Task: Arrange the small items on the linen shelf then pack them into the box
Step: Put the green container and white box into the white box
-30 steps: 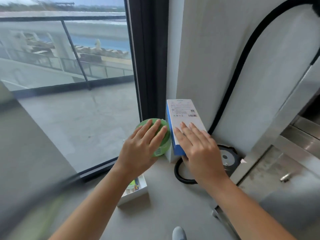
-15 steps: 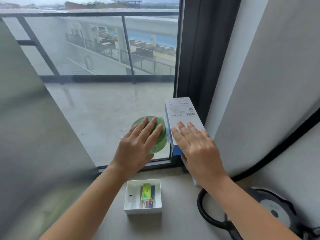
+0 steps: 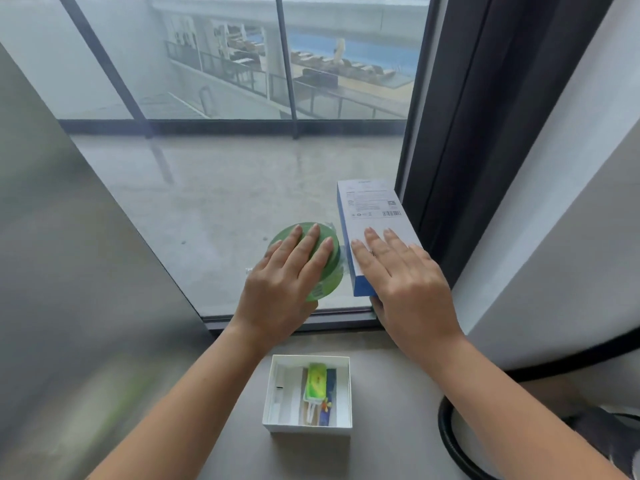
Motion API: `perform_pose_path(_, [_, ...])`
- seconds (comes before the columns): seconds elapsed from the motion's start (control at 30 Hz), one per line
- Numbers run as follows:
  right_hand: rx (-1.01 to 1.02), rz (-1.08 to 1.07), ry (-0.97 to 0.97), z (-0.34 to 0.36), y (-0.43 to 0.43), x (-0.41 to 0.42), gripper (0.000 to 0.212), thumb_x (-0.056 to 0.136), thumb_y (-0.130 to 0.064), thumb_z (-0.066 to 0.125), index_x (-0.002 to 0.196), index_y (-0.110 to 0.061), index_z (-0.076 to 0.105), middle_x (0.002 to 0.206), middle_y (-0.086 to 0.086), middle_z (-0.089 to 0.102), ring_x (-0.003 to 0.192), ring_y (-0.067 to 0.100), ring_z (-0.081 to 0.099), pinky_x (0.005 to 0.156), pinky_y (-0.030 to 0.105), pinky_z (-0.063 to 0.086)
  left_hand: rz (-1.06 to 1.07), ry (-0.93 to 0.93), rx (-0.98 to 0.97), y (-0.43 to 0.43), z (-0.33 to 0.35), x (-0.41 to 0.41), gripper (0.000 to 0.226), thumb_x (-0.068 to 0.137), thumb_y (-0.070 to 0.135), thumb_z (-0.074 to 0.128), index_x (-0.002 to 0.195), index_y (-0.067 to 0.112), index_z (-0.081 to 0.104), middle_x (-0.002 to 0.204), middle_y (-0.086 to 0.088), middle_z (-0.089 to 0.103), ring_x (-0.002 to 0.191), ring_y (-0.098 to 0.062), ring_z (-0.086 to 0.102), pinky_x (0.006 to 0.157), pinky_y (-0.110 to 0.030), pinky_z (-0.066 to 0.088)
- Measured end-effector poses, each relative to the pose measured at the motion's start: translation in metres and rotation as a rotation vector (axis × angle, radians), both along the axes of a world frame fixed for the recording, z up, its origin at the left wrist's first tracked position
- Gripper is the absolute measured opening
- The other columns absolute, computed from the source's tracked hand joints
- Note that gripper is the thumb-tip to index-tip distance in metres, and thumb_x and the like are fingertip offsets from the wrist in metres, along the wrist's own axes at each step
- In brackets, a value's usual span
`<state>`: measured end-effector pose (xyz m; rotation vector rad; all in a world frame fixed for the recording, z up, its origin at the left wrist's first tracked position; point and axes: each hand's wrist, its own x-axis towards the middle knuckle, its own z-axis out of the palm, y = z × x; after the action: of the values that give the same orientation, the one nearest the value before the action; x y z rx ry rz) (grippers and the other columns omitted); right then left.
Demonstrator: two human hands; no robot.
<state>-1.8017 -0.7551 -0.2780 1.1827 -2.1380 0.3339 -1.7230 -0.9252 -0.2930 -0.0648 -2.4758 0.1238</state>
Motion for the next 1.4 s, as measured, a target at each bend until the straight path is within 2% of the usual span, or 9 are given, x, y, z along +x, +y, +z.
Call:
perform_pose_path(0.4, [0.028, -0.008, -0.075, -0.223, -0.069, -0.003, 0.06, 0.051, 0.002, 0.085, 0.109, -0.005, 0.068, 0.11, 0.017, 0.067, 0.099, 0.035, 0.065, 0.076, 0.045, 0.056, 0.004, -0.019, 0.032, -0.068, -0.227, -0.008, 0.061, 0.055, 0.007, 0.083, 0.112, -0.004, 0.065, 0.116, -0.024, 0.061, 0.103, -0.043, 0.061, 0.083, -0.05, 0.051])
perform_pose_path(0.53, [0.04, 0.003, -0.068, -0.301, -0.091, -0.006, 0.059, 0.053, 0.002, 0.083, 0.109, -0.006, 0.068, 0.111, 0.015, 0.067, 0.1, 0.033, 0.065, 0.077, 0.044, 0.056, 0.018, -0.03, 0.026, -0.09, -0.303, -0.009, 0.064, 0.053, 0.008, 0.082, 0.114, -0.005, 0.064, 0.118, -0.025, 0.061, 0.105, -0.044, 0.06, 0.083, -0.052, 0.051])
perform_pose_path(0.6, [0.041, 0.014, -0.061, -0.342, -0.1, -0.006, 0.057, 0.055, 0.003, 0.081, 0.11, -0.007, 0.068, 0.112, 0.015, 0.067, 0.101, 0.033, 0.065, 0.077, 0.043, 0.056, 0.021, -0.021, 0.024, -0.1, -0.341, -0.008, 0.055, 0.063, 0.011, 0.075, 0.115, -0.004, 0.063, 0.118, -0.025, 0.06, 0.105, -0.044, 0.059, 0.083, -0.052, 0.051])
perform_pose_path(0.7, [0.057, 0.028, -0.065, -0.399, -0.114, -0.007, 0.058, 0.055, 0.003, 0.081, 0.111, -0.007, 0.068, 0.113, 0.015, 0.066, 0.102, 0.033, 0.064, 0.078, 0.043, 0.056, 0.05, -0.018, 0.005, -0.113, -0.395, -0.007, 0.045, 0.079, 0.021, 0.052, 0.114, -0.004, 0.063, 0.117, -0.026, 0.06, 0.104, -0.044, 0.06, 0.083, -0.051, 0.051])
perform_pose_path(0.77, [0.074, 0.035, -0.066, -0.432, -0.122, -0.006, 0.059, 0.055, 0.001, 0.082, 0.111, -0.007, 0.068, 0.113, 0.015, 0.066, 0.102, 0.033, 0.064, 0.079, 0.043, 0.055, 0.069, -0.008, -0.006, -0.12, -0.429, -0.005, 0.041, 0.08, 0.02, 0.059, 0.113, -0.004, 0.064, 0.117, -0.025, 0.061, 0.103, -0.043, 0.061, 0.084, -0.051, 0.051])
perform_pose_path(0.87, [0.099, 0.027, -0.077, -0.478, -0.133, -0.004, 0.056, 0.056, -0.002, 0.083, 0.11, -0.008, 0.068, 0.112, 0.014, 0.067, 0.101, 0.031, 0.065, 0.078, 0.041, 0.056, 0.077, -0.019, -0.008, -0.125, -0.476, -0.002, 0.052, 0.064, 0.011, 0.081, 0.112, -0.005, 0.065, 0.115, -0.026, 0.061, 0.102, -0.044, 0.061, 0.083, -0.052, 0.052])
perform_pose_path(1.13, [0.127, 0.07, -0.095, -0.566, -0.156, 0.009, 0.055, 0.053, -0.008, 0.086, 0.106, -0.01, 0.071, 0.107, 0.012, 0.069, 0.097, 0.029, 0.067, 0.074, 0.037, 0.057, 0.095, -0.077, -0.043, -0.148, -0.566, 0.012, 0.071, 0.049, 0.004, 0.085, 0.116, -0.003, 0.063, 0.117, -0.026, 0.061, 0.104, -0.044, 0.06, 0.084, -0.053, 0.051])
perform_pose_path(1.27, [0.122, 0.103, -0.101, -0.602, -0.172, 0.015, 0.051, 0.054, -0.008, 0.085, 0.103, -0.012, 0.072, 0.104, 0.011, 0.071, 0.094, 0.028, 0.068, 0.072, 0.036, 0.057, 0.068, -0.122, -0.123, -0.168, -0.598, 0.025, 0.087, 0.047, 0.007, 0.087, 0.123, 0.003, 0.045, 0.119, -0.025, 0.06, 0.105, -0.043, 0.06, 0.084, -0.052, 0.052])
perform_pose_path(1.4, [0.14, 0.119, -0.145, -0.63, -0.179, 0.02, 0.059, 0.048, -0.008, 0.087, 0.105, -0.011, 0.072, 0.105, 0.011, 0.07, 0.095, 0.029, 0.068, 0.073, 0.037, 0.057, 0.073, -0.132, -0.159, -0.184, -0.618, 0.038, 0.084, 0.049, 0.004, 0.085, 0.122, 0.003, 0.044, 0.117, -0.025, 0.061, 0.102, -0.044, 0.061, 0.081, -0.052, 0.053])
